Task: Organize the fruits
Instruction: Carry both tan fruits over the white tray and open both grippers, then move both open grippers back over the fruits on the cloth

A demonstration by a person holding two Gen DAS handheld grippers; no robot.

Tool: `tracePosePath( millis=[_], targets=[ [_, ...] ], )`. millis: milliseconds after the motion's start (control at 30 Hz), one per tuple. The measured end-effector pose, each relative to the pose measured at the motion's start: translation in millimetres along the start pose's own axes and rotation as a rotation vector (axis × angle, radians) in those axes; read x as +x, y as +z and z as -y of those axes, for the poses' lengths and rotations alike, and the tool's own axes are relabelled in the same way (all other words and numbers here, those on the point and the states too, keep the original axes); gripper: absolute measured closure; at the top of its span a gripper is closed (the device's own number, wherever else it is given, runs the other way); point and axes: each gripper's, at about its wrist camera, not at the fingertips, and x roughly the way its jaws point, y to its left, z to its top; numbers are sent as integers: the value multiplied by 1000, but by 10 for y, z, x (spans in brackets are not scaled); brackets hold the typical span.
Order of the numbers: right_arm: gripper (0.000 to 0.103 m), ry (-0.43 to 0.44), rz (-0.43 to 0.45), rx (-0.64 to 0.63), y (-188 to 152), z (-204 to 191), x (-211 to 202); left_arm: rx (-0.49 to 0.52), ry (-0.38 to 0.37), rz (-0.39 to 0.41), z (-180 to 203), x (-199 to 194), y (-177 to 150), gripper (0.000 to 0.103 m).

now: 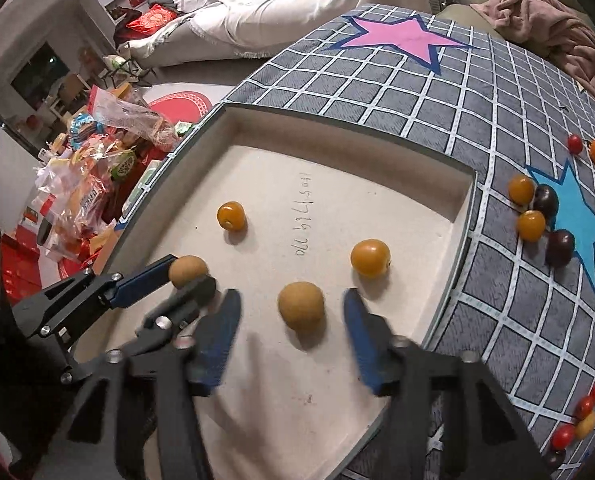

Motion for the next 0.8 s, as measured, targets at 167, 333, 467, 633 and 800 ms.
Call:
tracePosePath(
  millis=[167,333,467,633,800],
  targets=[
    [20,9,18,47,14,87,-96,-13,22,52,-50,-90,13,14],
    [1,37,80,67,-9,117,-382,-24,18,64,-44,-214,20,14],
    [0,28,161,90,-69,229,-733,-7,-1,107,22,-445,52,14],
    [0,-6,223,155,-315,590,-1184,48,-55,157,261,-763,55,14],
    [0,-116,245,211,-670,961,-1446,126,-134,151,676,-909,-50,14]
  ],
)
